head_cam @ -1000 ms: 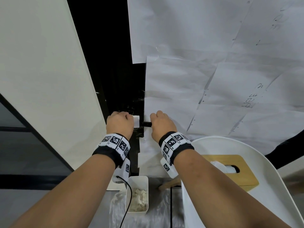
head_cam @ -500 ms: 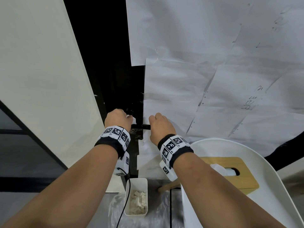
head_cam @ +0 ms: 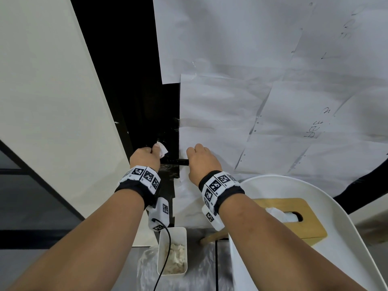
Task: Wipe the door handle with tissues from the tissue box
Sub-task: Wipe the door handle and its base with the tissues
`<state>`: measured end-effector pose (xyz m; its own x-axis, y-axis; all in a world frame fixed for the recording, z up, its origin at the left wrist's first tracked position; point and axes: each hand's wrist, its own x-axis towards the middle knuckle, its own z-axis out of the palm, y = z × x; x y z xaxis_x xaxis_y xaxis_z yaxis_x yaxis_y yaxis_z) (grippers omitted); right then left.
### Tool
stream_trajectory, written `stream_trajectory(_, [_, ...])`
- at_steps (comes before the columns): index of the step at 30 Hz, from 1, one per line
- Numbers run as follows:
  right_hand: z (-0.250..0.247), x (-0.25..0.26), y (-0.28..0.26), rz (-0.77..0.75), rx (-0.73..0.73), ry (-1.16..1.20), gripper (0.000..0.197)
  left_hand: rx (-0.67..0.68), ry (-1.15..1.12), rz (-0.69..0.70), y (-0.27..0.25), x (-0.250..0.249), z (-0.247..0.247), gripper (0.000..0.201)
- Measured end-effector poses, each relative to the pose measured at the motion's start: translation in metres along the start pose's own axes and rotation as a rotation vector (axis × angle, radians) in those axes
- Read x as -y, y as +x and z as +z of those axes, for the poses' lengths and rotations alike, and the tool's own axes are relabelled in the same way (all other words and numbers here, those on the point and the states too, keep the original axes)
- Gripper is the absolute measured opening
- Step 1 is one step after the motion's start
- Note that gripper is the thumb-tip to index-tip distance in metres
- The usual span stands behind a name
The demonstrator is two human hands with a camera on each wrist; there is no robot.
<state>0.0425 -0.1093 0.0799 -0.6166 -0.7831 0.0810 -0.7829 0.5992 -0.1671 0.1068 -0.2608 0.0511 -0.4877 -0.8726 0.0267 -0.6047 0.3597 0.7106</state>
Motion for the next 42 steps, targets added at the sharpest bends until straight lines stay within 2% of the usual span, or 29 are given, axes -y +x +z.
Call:
stream_trajectory(8, [0.0,0.001,-0.001,0.004,-0.001,0.007,0.031,0.052,0.012,-0.007,0.001,-0.001,0.0,0.056])
stream_trajectory(13, [0.001,0.001,-0.001,0.002,-0.005,-0.002,0.031,0.081,0.046,-0.03,0.01,-0.006,-0.002,0.037])
stream_trajectory(18, [0.002,0.002,-0.001,0.003,-0.006,-0.007,0.032,0.047,0.176,0.056,0.01,-0.015,-0.004,0.042])
stream_trajectory(27, [0.0,0.002,0.0,0.008,0.01,-0.001,0.032,0.095,0.137,0.008,0.009,-0.007,-0.003,0.05])
stream_trajectory(33, [0.001,0.002,0.001,0.011,0.017,-0.004,0.032,0.096,0.207,0.071,0.007,-0.007,-0.003,0.043])
stream_trajectory(37, [0.0,0.003,0.002,0.014,0.023,-0.004,0.032,0.089,0.219,0.029,0.007,-0.015,-0.003,0.036])
stream_trajectory(42, [-0.001,0.003,0.001,0.017,0.025,-0.013,0.033,0.109,0.191,0.04,0.009,-0.015,-0.004,0.044])
